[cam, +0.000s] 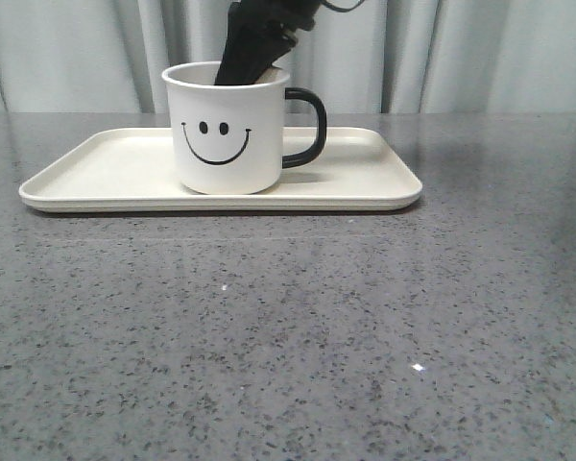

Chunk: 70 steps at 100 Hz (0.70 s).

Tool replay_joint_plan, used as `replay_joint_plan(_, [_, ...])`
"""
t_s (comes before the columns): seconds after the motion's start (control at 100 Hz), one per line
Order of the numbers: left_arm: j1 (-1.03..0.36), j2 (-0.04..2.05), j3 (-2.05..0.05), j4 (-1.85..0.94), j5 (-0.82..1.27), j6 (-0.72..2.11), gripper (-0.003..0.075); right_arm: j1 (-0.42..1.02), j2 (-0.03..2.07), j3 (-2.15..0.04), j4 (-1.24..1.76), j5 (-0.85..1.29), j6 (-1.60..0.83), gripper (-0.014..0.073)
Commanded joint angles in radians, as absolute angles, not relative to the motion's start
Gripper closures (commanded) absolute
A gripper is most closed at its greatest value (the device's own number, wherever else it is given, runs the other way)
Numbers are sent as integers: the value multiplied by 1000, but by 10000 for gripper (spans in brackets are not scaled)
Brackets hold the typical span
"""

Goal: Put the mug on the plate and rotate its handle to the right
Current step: 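Lower the turned mug back onto the tray with the right gripper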

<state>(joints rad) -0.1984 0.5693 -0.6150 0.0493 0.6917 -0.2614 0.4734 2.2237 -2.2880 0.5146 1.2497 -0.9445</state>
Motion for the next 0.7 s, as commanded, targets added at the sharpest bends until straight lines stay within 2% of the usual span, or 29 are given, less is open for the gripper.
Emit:
replay_joint_plan(0.0, [-196,570,-644,51,630,-271,300,467,2156,-2315,561,1336,-956,655])
replay_joint_plan(0.27, [-196,570,-644,51,630,-271,300,467,2156,-2315,562,1336,-956,634])
replay_joint_plan(0.34, [-196,570,-644,51,630,-271,300,467,2156,-2315,562,1336,-956,577])
replay_joint_plan(0.53, [-196,570,-644,51,630,-271,300,465,2156,-2315,562,1336,-956,330])
replay_joint_plan(0.69, [-196,570,-644,51,630,-271,300,465,2156,-2315,562,1321,-950,218])
